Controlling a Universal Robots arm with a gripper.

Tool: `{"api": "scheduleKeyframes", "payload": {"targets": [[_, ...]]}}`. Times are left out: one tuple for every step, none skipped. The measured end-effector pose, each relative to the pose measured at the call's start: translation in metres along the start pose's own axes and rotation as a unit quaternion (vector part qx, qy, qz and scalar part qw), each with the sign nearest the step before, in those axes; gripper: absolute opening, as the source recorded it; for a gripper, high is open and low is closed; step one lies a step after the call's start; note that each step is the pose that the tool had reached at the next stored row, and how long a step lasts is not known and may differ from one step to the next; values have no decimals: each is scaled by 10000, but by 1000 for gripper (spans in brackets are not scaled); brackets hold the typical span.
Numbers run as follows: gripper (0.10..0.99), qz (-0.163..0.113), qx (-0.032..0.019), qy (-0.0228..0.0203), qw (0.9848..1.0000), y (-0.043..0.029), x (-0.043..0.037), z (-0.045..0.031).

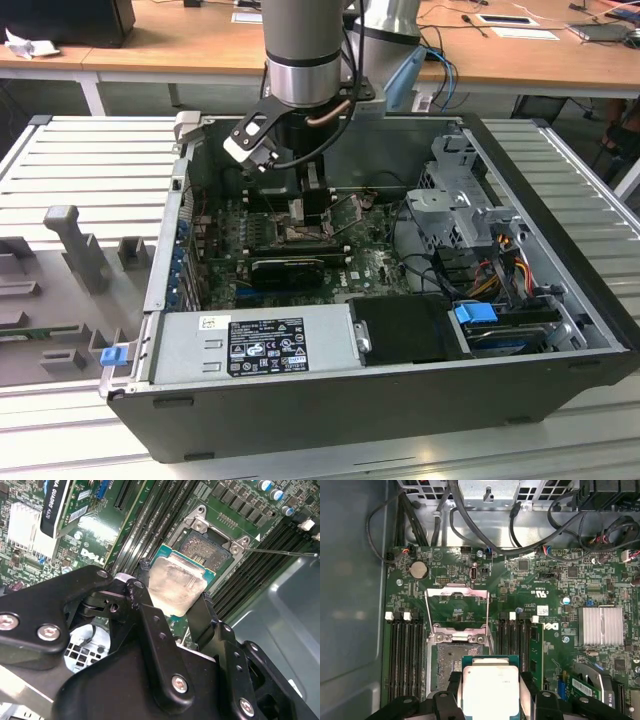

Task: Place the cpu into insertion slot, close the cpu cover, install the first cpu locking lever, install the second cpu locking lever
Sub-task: 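Place the cpu into insertion slot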

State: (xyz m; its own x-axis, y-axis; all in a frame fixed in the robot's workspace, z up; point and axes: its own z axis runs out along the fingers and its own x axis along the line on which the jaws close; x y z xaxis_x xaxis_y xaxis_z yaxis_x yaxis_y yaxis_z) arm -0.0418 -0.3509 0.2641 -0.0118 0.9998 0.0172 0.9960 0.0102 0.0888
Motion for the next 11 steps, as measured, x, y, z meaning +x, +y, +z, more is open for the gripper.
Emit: {"api": "scheduleKeyframes", "payload": {"targets": [[541,0,1,-1,10000,0,0,1],[541,1,0,0,10000,-1,0,3],[541,1,-1,1,10000,-1,0,5],[541,1,-1,2,10000,-1,0,8],[541,1,-1,1,10000,-1,0,10],[541,1,0,0,10000,-2,0,11],[541,1,0,1,10000,-2,0,13],[541,1,-1,1,10000,-2,0,16],[541,1,0,0,10000,-2,0,17],[541,1,0,1,10000,-2,0,19],[541,1,0,1,10000,-2,0,21]]}}
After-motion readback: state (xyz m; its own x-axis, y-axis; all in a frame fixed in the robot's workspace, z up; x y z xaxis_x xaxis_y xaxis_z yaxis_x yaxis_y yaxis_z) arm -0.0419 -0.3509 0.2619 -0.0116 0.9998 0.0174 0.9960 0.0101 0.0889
